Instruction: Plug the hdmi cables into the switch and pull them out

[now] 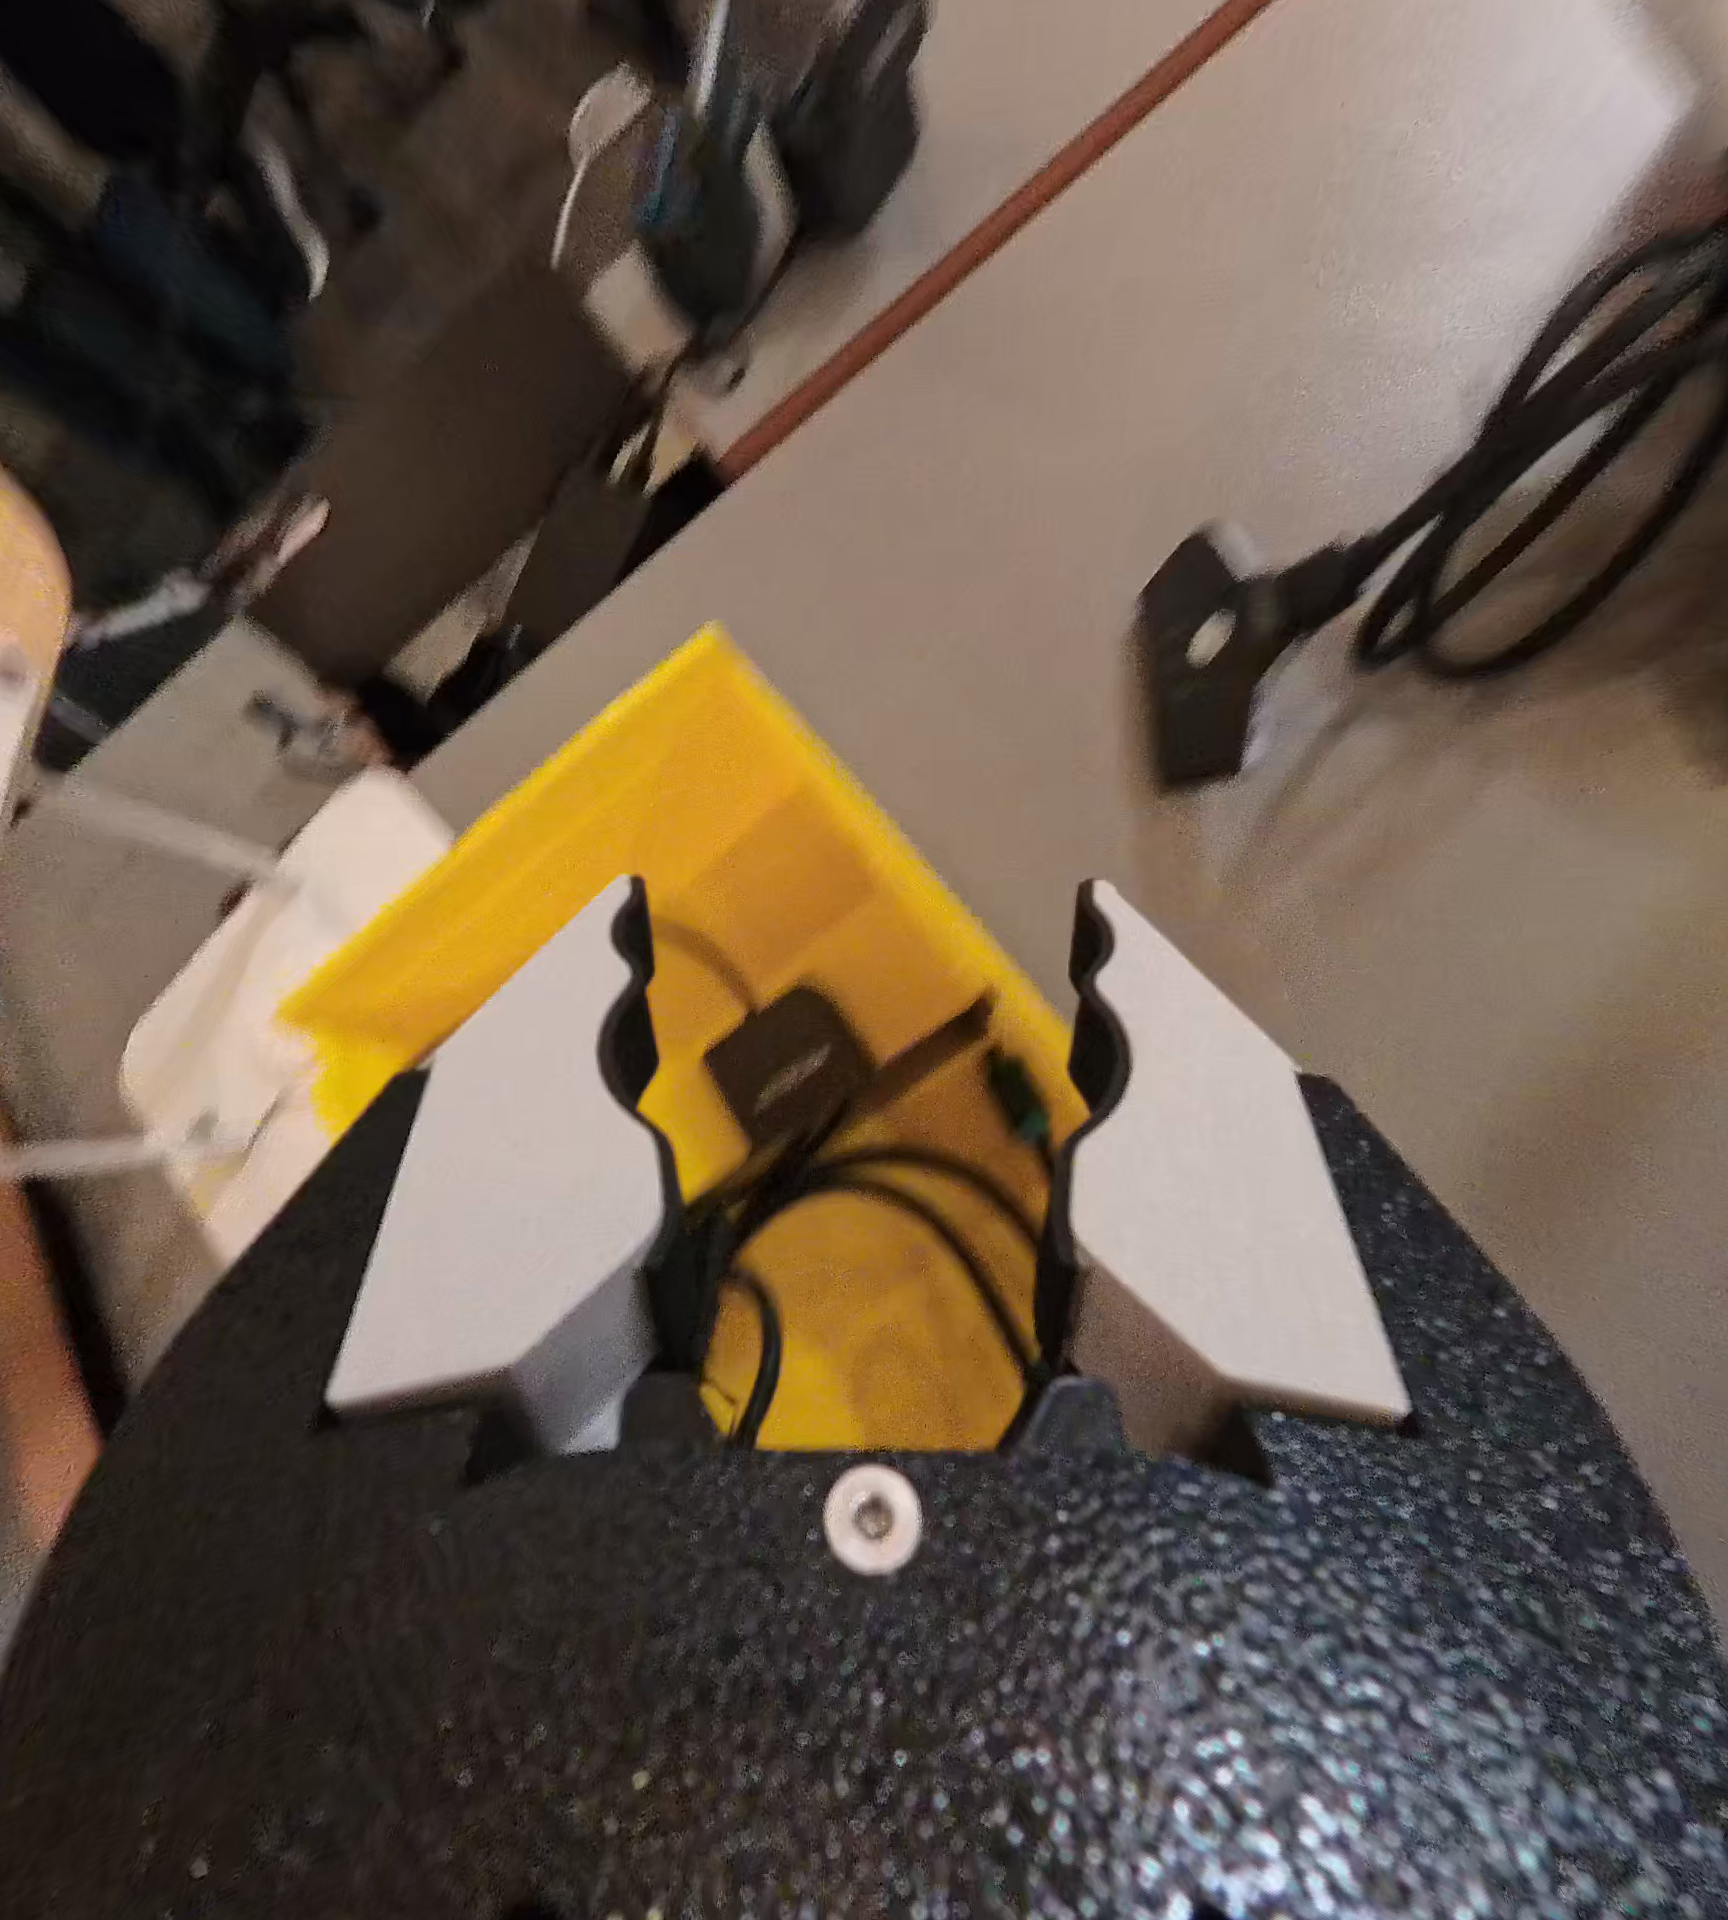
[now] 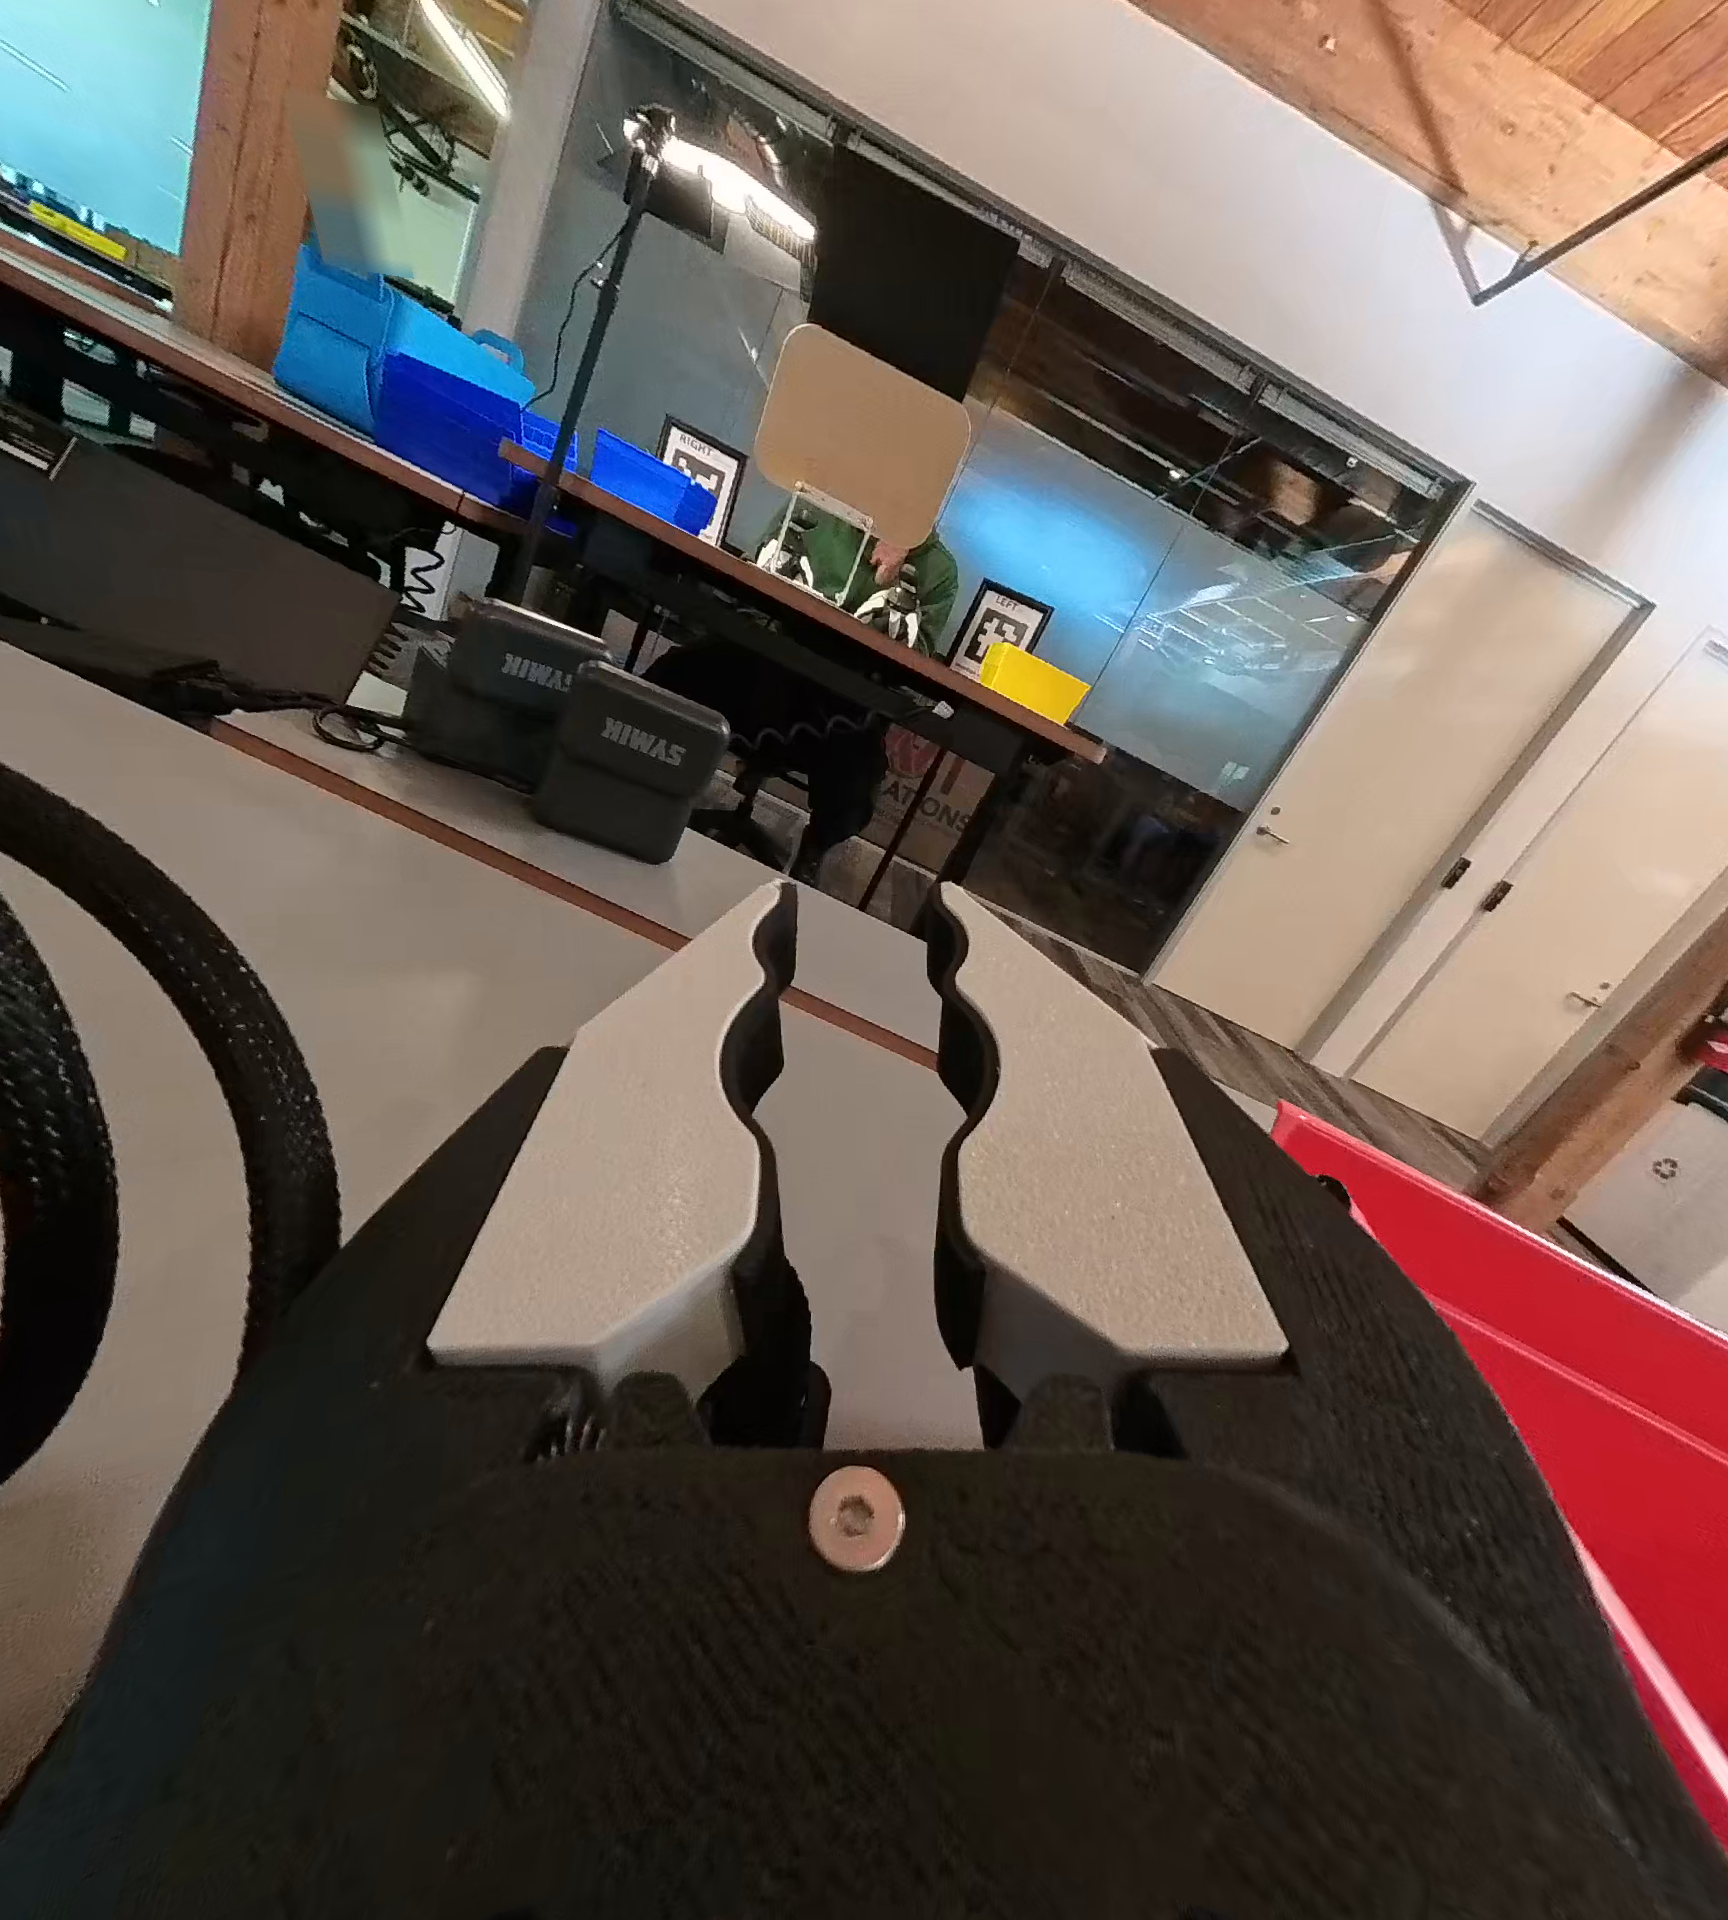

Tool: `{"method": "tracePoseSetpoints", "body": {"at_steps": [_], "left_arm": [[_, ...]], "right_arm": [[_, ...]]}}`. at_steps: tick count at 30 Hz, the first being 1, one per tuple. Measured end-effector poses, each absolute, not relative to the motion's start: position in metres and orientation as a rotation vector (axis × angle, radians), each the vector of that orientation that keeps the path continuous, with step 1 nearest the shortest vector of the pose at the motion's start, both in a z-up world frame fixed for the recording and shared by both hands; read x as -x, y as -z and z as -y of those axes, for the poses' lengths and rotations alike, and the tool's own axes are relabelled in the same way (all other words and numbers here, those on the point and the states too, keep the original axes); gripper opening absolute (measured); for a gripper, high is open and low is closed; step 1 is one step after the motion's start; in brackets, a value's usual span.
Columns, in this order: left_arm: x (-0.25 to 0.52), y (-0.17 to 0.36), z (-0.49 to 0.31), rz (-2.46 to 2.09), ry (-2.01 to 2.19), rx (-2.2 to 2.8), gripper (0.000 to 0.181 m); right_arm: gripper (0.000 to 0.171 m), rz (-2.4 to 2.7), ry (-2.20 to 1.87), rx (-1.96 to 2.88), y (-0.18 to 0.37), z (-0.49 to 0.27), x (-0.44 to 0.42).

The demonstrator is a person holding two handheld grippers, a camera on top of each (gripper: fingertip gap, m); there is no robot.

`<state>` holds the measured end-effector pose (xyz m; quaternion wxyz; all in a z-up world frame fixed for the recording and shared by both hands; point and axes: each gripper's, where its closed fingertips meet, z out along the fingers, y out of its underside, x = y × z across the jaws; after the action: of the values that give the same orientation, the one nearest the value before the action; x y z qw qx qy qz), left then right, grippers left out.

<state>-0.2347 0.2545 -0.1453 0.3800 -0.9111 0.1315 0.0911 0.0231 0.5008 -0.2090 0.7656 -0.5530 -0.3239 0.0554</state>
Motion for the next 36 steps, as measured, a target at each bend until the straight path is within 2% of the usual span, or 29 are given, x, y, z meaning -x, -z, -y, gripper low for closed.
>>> {"method": "tracePoseSetpoints", "body": {"at_steps": [6, 9, 12, 20, 22, 24, 28, 36], "left_arm": [[0.292, 0.201, -0.166, -0.051, -0.251, 2.564, 0.079], [0.290, 0.218, -0.138, 0.125, -0.114, 2.578, 0.057], [0.296, 0.230, -0.115, 0.233, -0.145, 2.552, 0.056], [0.302, 0.247, -0.121, 0.388, 0.149, 2.445, 0.058], [0.300, 0.251, -0.123, 0.394, 0.233, 2.437, 0.042], [0.302, 0.252, -0.125, 0.373, 0.265, 2.420, 0.016], [0.303, 0.224, -0.131, 0.303, 0.229, 2.292, 0.009], [0.281, 0.097, -0.145, 0.059, 0.029, 1.908, 0.003]], "right_arm": [[0.023, 0.705, -0.123, 1.212, 0.211, -0.502, -0.023], [0.023, 0.714, -0.121, 1.212, 0.212, -0.500, -0.022], [0.023, 0.723, -0.116, 1.210, 0.213, -0.499, -0.021], [0.023, 0.727, -0.119, 1.210, 0.213, -0.499, -0.019], [0.023, 0.726, -0.120, 1.210, 0.213, -0.499, -0.020], [0.023, 0.723, -0.122, 1.210, 0.213, -0.499, -0.020], [0.023, 0.724, -0.120, 1.210, 0.213, -0.499, -0.020], [0.022, 0.734, -0.110, 1.208, 0.214, -0.499, -0.018]]}}
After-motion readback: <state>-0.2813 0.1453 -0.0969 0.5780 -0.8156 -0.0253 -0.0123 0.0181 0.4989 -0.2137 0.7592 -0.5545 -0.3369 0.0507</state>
